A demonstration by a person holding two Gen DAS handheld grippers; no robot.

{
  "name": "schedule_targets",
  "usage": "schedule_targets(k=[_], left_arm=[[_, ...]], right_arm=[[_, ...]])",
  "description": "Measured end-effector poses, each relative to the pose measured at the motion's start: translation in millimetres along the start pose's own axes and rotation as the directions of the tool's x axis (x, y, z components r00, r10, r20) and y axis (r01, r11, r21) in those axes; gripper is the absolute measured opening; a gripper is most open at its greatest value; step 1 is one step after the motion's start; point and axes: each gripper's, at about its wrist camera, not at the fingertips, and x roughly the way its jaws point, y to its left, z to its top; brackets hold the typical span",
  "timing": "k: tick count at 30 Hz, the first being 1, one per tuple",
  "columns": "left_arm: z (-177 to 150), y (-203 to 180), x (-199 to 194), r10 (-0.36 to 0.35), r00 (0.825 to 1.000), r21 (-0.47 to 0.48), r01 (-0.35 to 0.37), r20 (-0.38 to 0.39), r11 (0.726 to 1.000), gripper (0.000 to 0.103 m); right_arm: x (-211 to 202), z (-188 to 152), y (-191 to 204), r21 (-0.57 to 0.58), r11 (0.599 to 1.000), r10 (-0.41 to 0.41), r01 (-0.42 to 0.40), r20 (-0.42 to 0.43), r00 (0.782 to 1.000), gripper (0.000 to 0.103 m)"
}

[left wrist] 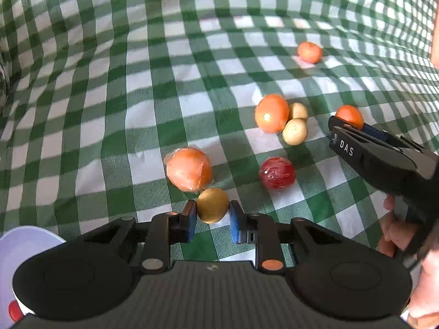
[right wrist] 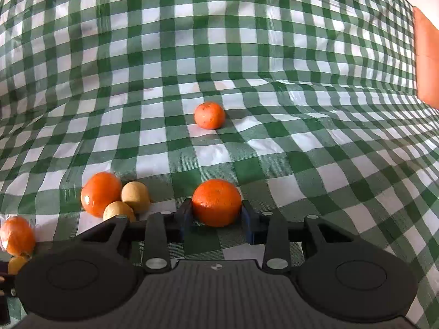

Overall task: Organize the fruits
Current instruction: 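Grasp a yellow fruit with the left tool while the right tool grasps a tangerine, then carry the yellow fruit and tangerine in both tools over the blue plate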

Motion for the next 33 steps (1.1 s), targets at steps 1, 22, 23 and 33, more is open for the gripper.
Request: schedule_targets(k=[1,22,23,33], left_arm=[[-2.0,0.3,-3.7,0.001,1.000,0.006,-0.001,0.012,1.000,0.028],[-86.3,56.0,-171.1,-0.018,0.991,-0.074,0.028,0.132,0.997,0.028],[-93.4,59.8,-179.7,-0.015,0.991,-0.075,0.025,0.134,0.997,0.028],[-175.0,110.1,-259.0,0.052,0.989,-0.146,-0.031,0.140,0.989,0.028]], right_arm=[[-0.7,0.5,-1.8,0.012,1.000,-0.015,0.014,0.003,1.000,0.038],[-173.1,-10.1,25.5,-0.049,0.988,0.150,-0.147,0.059,0.987,0.038],[-188.1,-15.9,29.2,-0.057,0.984,0.174,-0.171,0.047,0.984,0.038],[-314.0,-56.8,83.4,-0.161,0.914,0.370,-0.373,-0.055,0.928,0.038]])
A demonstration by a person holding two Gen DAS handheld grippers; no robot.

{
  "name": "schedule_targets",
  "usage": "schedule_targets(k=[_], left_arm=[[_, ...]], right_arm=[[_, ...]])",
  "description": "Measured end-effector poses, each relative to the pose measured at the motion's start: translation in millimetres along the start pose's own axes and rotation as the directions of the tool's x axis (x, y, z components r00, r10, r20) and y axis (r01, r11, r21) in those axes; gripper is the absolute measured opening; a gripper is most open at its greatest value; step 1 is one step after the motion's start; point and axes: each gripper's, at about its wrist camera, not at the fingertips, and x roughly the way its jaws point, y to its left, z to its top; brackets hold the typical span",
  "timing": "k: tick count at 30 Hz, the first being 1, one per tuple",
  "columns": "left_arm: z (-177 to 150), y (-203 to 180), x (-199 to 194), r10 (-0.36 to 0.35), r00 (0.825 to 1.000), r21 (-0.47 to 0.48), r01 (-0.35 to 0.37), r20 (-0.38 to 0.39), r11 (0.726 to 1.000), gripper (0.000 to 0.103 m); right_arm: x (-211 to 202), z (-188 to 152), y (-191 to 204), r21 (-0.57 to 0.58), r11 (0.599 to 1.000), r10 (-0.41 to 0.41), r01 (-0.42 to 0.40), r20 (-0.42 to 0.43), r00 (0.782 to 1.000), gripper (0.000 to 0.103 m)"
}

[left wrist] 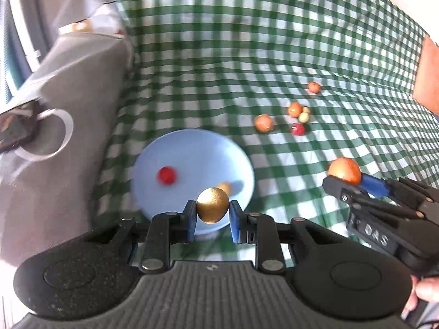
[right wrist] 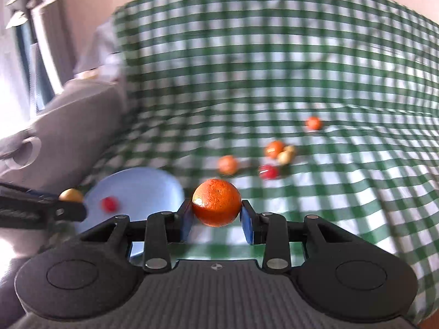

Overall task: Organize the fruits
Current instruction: 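Carry the yellow fruit and tangerine in both tools over the blue plate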

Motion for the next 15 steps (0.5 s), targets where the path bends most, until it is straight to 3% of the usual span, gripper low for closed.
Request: schedule_targets(k=[7,15], left_arm=[[-34.8,30.8,-34.6,0.001,0.999,-0.055,0.002,0.044,0.998,0.028],[-44.0,49.2,-51.3,-0.008,0.997,-0.084,0.015,0.081,0.996,0.028]], right_arm=[[-37.5,-12.9,57.2,-0.090,0.994,0.066,-0.068,-0.032,0.997,0.038],[-55.1,-18.7,93.0,-0.140,0.987,0.080,-0.084,-0.031,0.996,0.038]])
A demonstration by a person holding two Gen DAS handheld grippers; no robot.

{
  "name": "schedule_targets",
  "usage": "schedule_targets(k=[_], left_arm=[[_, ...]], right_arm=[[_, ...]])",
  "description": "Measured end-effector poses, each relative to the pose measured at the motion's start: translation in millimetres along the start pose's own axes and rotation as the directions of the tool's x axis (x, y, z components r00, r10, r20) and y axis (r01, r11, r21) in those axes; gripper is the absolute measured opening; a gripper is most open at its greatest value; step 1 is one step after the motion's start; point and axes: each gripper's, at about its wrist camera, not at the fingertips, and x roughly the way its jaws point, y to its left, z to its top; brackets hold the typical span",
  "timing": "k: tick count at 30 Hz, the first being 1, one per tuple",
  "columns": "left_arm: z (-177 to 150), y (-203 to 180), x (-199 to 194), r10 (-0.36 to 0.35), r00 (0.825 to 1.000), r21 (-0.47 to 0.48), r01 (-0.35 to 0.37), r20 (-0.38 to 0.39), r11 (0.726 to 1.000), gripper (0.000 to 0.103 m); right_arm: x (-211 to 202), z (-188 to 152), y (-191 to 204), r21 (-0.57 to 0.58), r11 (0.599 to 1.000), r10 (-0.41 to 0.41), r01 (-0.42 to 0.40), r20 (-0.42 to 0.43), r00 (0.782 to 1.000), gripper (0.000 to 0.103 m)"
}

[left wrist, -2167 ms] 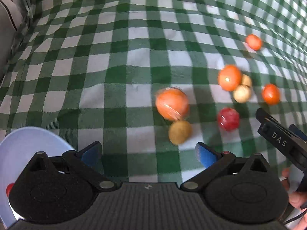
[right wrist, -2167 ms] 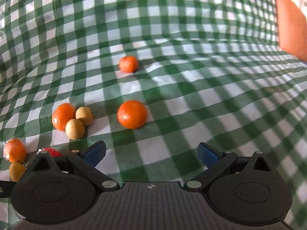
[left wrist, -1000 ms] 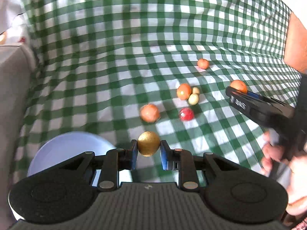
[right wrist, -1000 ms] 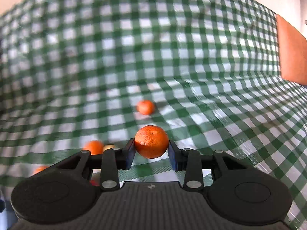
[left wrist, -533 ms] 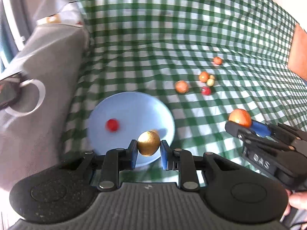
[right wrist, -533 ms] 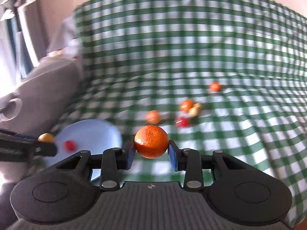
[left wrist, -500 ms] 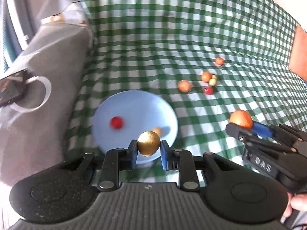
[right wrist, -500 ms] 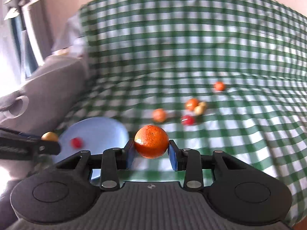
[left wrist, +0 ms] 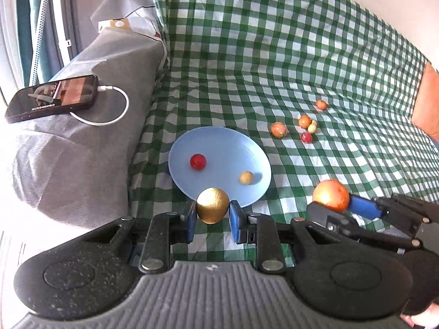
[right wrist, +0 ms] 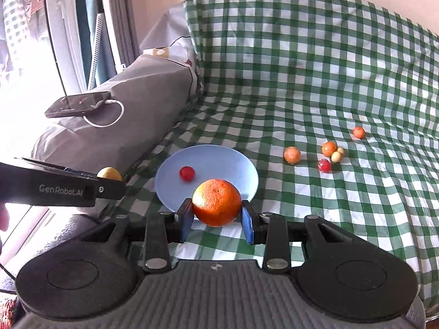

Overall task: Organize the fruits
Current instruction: 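Carry the yellow fruit and tangerine in both tools over the blue plate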

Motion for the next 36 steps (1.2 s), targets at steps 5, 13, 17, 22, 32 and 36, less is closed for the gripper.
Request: schedule_targets(k=[5,13,17,22,32,36], left_arm=[[0.1,2.9,1.6,-0.002,1.000,-0.006,0.002,0.004,1.000,0.028],[0.5,4.1,7.2,0.005,1.000,-0.007,-0.005,0.000,1.000,0.028],[2.8,8.0,14.6,0.011,1.000,-0.023,-0.011,-0.009,1.000,0.028],[14.6,15.6,26.7,0.020,1.000,-0.051,-0.021,-0.009,0.999,0.028],[46.2,19.3,74.6,0.024,0.999,-0.058,-0.026,-0.029,0.998,0.028],[53.2,18.4,105.8,0.014,0.997,-0.052,-0.018,-0.071,0.998,0.028]], right_arm=[[1.4,-0.4,4.0,-0.014,1.000,-0.005,0.005,-0.006,1.000,0.038],[5.5,-0.9,-0.4,-0.006,1.000,-0.016,0.016,-0.010,1.000,0.038],[10.8,-2.4,-3.1,-0.001,1.000,-0.019,0.019,-0.018,1.000,0.038],[22.4,-4.0,-6.6,0.001,0.999,-0.038,0.038,-0.029,0.999,0.038],[66.5,4.5,-15.4,0.000,0.998,-0.059,0.059,-0.063,0.996,0.038],[93.6,9.5,-19.8,-0.005,0.999,-0.050,0.050,-0.083,0.995,0.038]])
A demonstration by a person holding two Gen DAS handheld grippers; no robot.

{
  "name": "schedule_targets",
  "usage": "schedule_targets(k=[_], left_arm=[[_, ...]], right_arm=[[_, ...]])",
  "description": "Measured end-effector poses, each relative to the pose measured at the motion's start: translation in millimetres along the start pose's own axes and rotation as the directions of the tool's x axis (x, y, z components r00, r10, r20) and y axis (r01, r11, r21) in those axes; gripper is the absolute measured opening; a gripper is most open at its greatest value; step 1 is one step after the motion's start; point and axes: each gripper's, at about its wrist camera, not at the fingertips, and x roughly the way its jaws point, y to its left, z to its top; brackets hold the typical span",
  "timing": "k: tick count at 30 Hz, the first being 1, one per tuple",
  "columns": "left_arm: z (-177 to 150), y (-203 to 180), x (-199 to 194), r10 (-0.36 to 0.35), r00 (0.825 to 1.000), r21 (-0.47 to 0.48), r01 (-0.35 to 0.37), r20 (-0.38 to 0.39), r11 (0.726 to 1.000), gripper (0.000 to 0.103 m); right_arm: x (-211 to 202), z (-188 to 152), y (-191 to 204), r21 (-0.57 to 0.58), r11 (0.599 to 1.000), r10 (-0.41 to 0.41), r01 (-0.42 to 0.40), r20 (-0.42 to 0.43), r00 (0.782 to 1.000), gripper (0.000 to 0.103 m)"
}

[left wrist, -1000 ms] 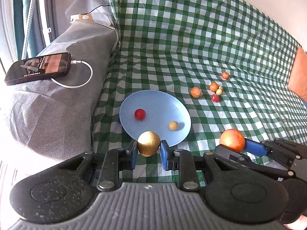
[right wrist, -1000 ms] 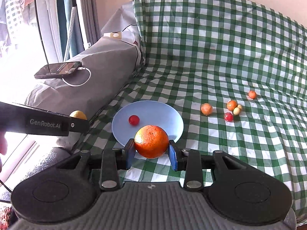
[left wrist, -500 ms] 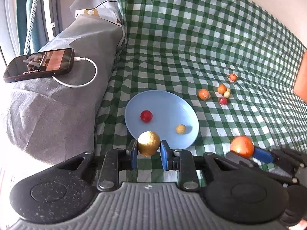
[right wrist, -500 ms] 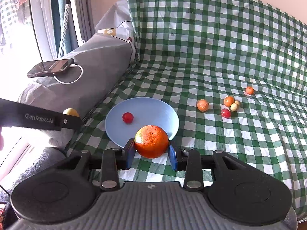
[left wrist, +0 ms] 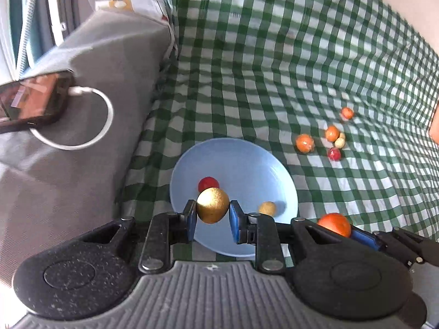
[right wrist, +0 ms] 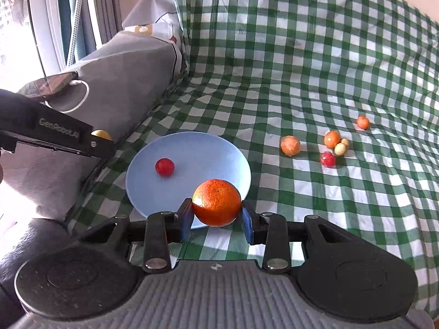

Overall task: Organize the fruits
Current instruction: 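Carry the yellow fruit and tangerine in both tools over the blue plate, then open both tools to release the fruits onto the plate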

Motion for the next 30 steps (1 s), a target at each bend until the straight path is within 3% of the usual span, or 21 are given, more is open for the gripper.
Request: schedule_targets(k=[11,18,19,20,22,23,27,30], left_arm=[[1.8,-2.7,80.2,0.030,0.994,0.046,-0.025,-0.105,0.999,0.028],[2.1,-4.2,106.8,0.056,0.989,0.068,-0.047,-0.136,0.997,0.028],[1.9,-3.7,108.8,0.054,0.990,0.069,-0.045,-0.133,0.997,0.034],[2.3,-3.5,109.8,0.051,0.990,0.074,-0.041,-0.131,0.996,0.056],[4.4,-3.0,107.4,0.040,0.993,0.068,-0.032,-0.110,0.997,0.089],[5.8,-2.0,102.1,0.008,0.996,0.055,-0.003,-0.091,0.998,0.098],[9.2,-4.1,76.2,-0.013,1.000,0.033,0.014,-0.028,0.999,0.103],[5.6,-6.2,53.6,-0.002,1.000,0.033,0.003,-0.029,0.999,0.103]], right_arm=[[66.8,10.6,-3.8,-0.005,1.000,0.017,-0.018,-0.067,0.998,0.038],[95.4,9.0,-4.8,-0.017,1.000,0.021,-0.023,-0.119,0.993,0.038],[98.2,8.7,-4.6,-0.022,0.999,0.022,-0.024,-0.123,0.992,0.038],[100.9,9.0,-3.9,-0.031,0.999,0.025,-0.029,-0.126,0.992,0.038],[103.2,10.7,-2.8,-0.047,0.998,0.029,-0.034,-0.120,0.992,0.040],[103.5,12.3,-2.4,-0.055,0.998,0.032,-0.039,-0.119,0.992,0.042],[90.0,19.1,-4.5,-0.057,0.998,0.018,-0.024,-0.097,0.995,0.084],[67.8,17.6,-8.3,-0.066,0.997,0.021,-0.028,-0.097,0.995,0.090]])
